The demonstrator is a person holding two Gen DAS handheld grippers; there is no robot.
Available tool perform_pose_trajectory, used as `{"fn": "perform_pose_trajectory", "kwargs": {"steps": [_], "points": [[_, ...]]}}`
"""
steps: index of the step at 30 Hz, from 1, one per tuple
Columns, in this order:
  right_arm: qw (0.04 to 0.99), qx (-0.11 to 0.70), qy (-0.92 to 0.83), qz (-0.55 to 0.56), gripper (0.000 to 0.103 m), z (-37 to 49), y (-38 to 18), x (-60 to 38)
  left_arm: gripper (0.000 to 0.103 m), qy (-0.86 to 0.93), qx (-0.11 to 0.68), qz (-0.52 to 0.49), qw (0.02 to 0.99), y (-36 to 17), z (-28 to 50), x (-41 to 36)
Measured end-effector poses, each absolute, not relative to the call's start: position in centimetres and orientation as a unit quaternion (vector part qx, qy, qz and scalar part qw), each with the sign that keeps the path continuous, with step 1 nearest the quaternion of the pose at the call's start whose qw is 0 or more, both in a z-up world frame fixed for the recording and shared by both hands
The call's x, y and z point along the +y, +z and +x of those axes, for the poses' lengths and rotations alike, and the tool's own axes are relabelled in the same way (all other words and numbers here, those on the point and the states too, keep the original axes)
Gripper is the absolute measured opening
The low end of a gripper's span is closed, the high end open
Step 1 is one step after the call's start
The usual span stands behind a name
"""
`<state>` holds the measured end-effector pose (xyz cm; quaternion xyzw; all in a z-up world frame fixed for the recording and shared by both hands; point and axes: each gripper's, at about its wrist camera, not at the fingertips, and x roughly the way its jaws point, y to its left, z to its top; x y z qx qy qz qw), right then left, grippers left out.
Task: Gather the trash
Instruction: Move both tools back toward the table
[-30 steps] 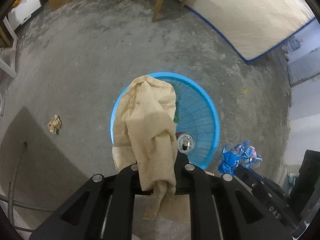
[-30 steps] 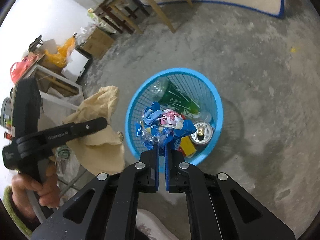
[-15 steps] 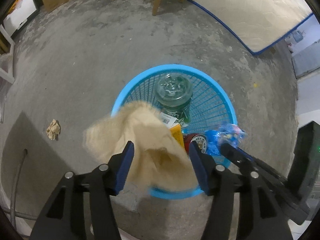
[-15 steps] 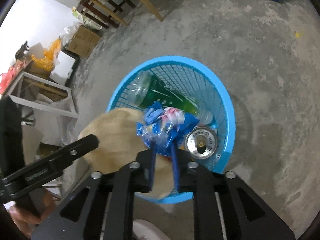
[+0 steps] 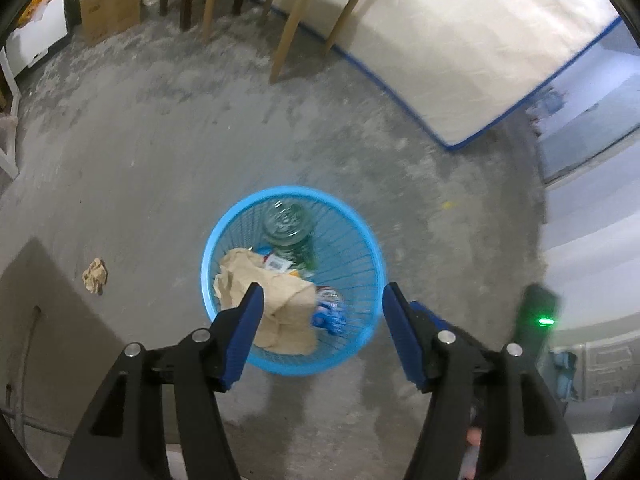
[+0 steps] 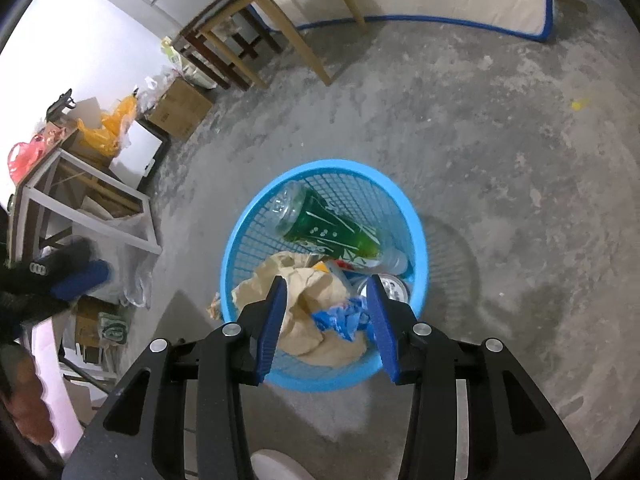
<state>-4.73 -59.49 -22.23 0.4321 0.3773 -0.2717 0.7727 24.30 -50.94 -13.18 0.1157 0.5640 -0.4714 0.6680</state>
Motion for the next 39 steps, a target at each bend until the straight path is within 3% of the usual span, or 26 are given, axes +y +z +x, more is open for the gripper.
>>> {"fn": "perform_pose_trajectory", "kwargs": {"steps": [7,15,29,39], "points": [[0.795,0.366,-0.250,0.413,0.058,-7.6,-18.3,-56.1,0.070,-0.507,0.455,0.129,0.721,-1.0,21.1,-41.7],[0.834,0.357,-0.167,0.385,0.066,-7.4,-12.7,-49.6,0.075,-0.497,0.400,0.107,0.762,4.2,16.0,-26.2],[0.895,0.354,0.032,0.269,0.070,2.0,-2.6,-35.2,0.077,-0.328,0.350,0.072,0.874,2.7,14.0,-1.3],[0.893,0.373,0.148,0.202,0.075,10.1,0.3,-24.4,0.084,-0.282,0.352,0.071,0.890,0.5,20.7,4.7]]}}
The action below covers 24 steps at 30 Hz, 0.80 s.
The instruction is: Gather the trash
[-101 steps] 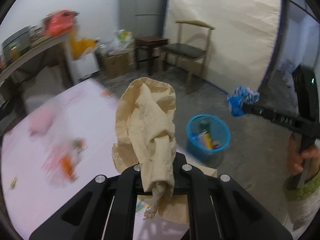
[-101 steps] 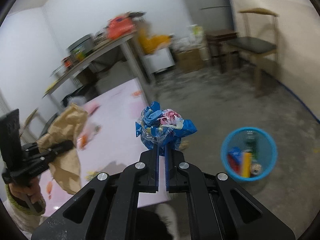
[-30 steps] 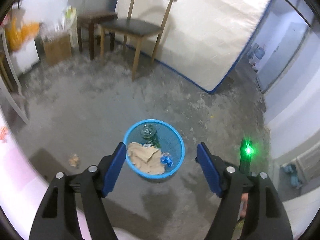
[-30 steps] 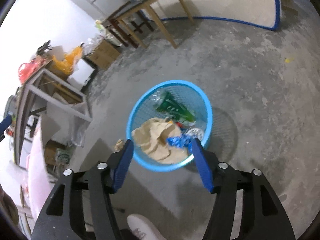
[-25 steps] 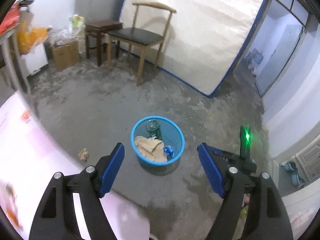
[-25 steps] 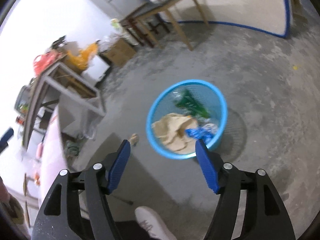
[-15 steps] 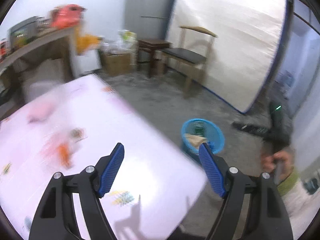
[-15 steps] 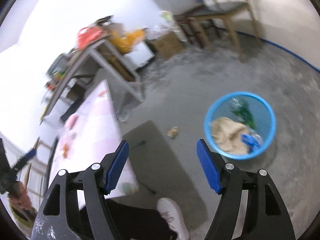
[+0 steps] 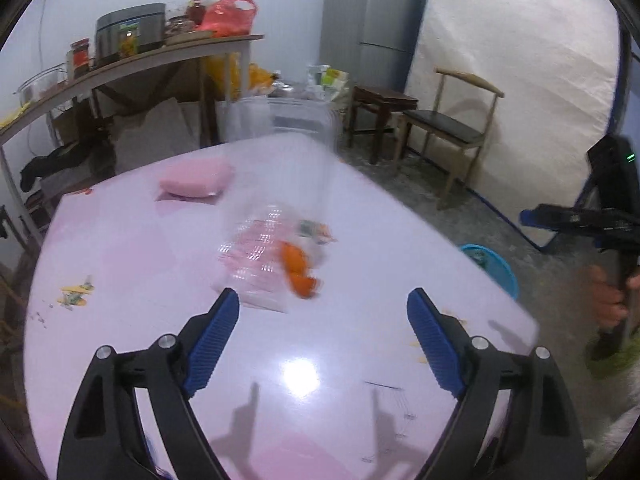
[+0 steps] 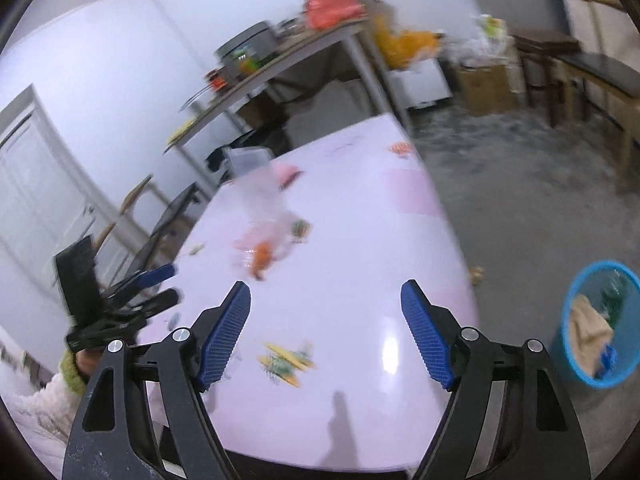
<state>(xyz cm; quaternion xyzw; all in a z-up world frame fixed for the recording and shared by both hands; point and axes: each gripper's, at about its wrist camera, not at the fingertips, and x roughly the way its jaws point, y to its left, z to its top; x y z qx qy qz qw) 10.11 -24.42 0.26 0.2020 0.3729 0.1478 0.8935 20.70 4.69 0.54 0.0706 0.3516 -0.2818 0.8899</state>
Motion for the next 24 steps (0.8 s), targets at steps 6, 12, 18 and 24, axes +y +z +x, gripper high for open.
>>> {"fn": "perform_pose_trajectory", "kwargs": {"steps": [6,12,18,24], "points": [[0.893,0.377,0.171,0.176,0.075,14.1,1.1,-20.5,0.084,-0.260,0.359,0.077,0.893,-1.4,25.0,6.2],[0.872,0.411,0.188,0.189,0.075,16.6,-1.2,-17.5,0.084,-0.266,0.377,0.089,0.883,-3.5,27.7,5.8],[0.847,0.443,0.202,0.215,0.062,18.2,-3.3,-15.1,0.084,-0.282,0.392,0.117,0.868,-5.1,30.9,5.3],[0.839,0.461,0.210,0.201,0.052,19.4,-5.0,-12.5,0.077,-0.300,0.419,0.112,0.850,-6.6,33.2,5.4]]}}
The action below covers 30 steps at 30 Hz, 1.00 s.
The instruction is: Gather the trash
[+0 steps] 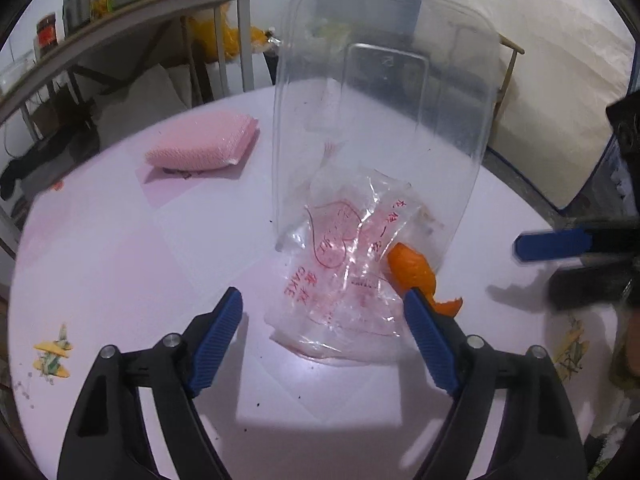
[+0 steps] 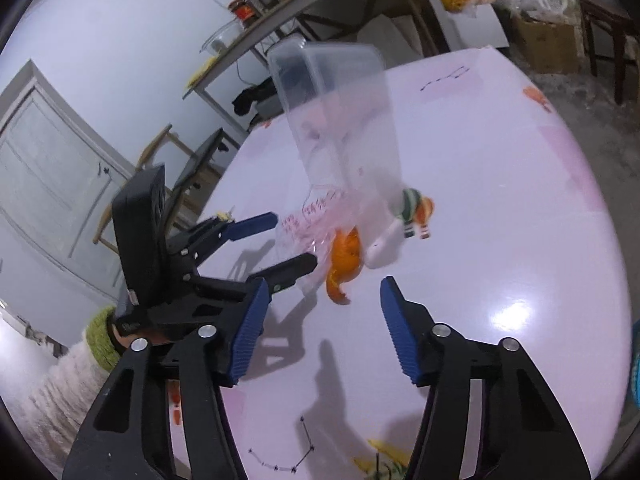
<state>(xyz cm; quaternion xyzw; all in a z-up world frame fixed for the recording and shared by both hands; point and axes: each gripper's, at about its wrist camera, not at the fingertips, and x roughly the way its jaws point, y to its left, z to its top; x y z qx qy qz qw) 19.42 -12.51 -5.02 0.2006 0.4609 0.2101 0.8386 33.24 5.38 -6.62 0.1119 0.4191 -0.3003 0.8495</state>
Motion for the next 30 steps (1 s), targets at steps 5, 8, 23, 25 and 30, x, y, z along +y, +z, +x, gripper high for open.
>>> {"fn": "perform_pose_trajectory", "kwargs": {"steps": [5,8,23,25,30], "points": [[0.837,0.471,0.214,0.178,0.042,20.0,-6.2,-10.7,0.065,-0.319,0.431,0.095,0.839,-6.9,34.3,5.6],[0.840,0.474,0.208,0.166,0.039,20.5,-6.4,-10.2,0.061,-0.327,0.432,0.090,0.836,-7.1,34.4,5.6],[0.835,0.489,0.206,0.145,0.006,22.1,-7.5,-9.0,0.051,-0.329,0.443,0.077,0.830,-6.9,32.7,5.2],[0.836,0.489,0.208,0.139,0.005,22.0,-7.4,-8.7,0.051,-0.328,0.448,0.070,0.829,-6.9,32.5,5.4],[0.829,0.498,0.219,0.134,0.003,21.1,-7.4,-8.4,0.051,-0.318,0.466,0.043,0.825,-7.0,30.9,6.1]]}}
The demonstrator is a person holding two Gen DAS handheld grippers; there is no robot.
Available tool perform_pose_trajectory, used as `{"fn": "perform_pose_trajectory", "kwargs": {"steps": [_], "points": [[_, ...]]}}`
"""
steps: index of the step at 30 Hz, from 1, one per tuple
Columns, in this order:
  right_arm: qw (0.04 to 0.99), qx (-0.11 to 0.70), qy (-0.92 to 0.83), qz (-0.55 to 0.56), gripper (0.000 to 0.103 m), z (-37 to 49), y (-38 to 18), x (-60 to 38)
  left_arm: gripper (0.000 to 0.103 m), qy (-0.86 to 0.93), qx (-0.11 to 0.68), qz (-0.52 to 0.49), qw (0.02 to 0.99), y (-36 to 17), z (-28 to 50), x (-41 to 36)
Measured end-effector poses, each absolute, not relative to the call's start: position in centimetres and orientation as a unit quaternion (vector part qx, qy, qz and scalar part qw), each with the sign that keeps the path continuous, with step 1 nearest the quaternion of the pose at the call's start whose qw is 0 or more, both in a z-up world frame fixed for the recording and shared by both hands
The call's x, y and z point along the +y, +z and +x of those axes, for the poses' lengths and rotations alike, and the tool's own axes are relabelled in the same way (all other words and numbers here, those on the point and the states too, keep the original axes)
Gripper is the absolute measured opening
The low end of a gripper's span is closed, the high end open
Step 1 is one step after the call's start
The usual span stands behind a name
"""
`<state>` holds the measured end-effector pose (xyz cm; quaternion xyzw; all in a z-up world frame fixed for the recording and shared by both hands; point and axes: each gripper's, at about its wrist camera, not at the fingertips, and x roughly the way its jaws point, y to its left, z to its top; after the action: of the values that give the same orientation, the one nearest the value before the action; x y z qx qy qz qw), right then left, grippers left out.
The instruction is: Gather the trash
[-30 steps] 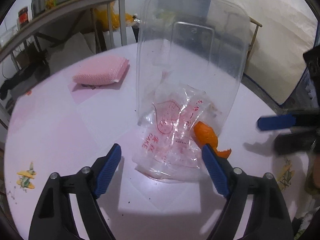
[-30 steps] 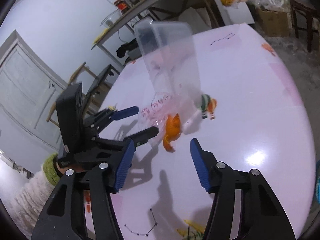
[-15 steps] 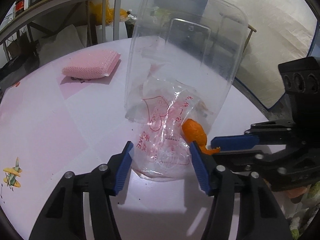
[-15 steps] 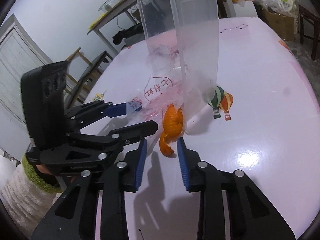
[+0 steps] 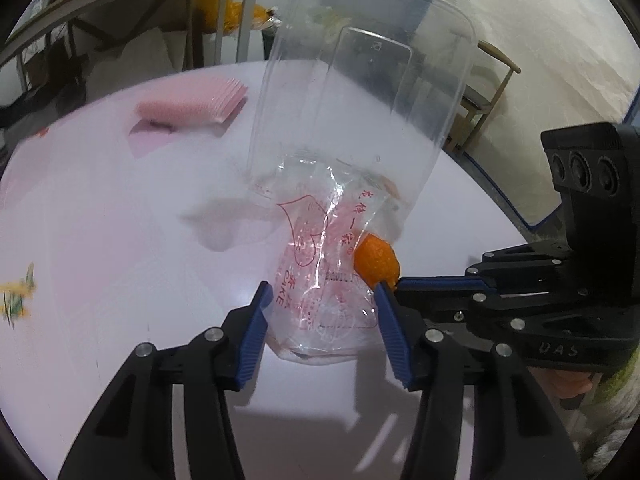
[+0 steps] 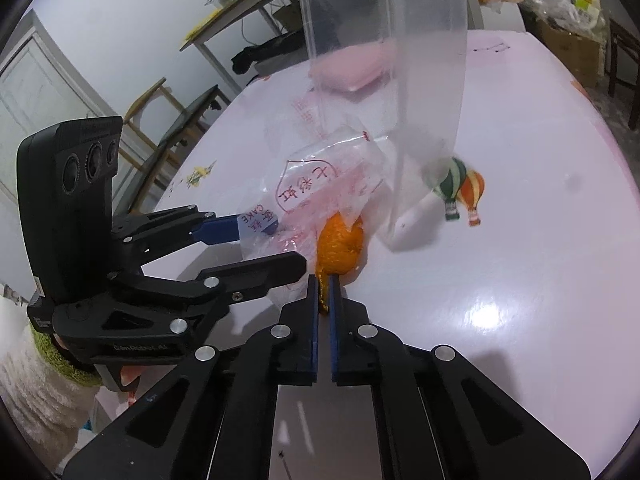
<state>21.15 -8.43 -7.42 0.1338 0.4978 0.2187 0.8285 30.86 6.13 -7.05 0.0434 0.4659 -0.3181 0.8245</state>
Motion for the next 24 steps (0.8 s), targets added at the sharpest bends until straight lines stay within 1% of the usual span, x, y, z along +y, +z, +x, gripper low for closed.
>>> {"fn": "perform_pose_trajectory", "kwargs": {"steps": [7,16,19,22,23,24], "points": [[0.816,0.514,0.231,0.130,0.002,17.7,-7.0,-8.7,0.050,-0.291,0.503,0.003,0.814,-6.6,26.3,7.6],[0.815,0.522,0.220,0.124,0.002,11.4,-5.8,-10.9,0.050,-0.279,0.516,-0.025,0.809,-6.1,18.4,8.8],[0.814,0.523,0.214,0.130,0.002,10.2,-5.7,-11.9,0.053,-0.273,0.510,-0.021,0.815,-5.8,16.5,8.8],[0.820,0.518,0.208,0.128,0.003,9.5,-5.7,-12.5,0.060,-0.264,0.500,-0.012,0.824,-5.2,15.7,8.8],[0.820,0.517,0.207,0.131,0.006,9.5,-5.7,-12.7,0.064,-0.263,0.498,-0.010,0.826,-5.1,15.4,8.9],[0.820,0.517,0.205,0.134,0.007,9.3,-5.8,-12.7,0.066,-0.261,0.496,-0.008,0.828,-4.8,15.2,8.9]]}}
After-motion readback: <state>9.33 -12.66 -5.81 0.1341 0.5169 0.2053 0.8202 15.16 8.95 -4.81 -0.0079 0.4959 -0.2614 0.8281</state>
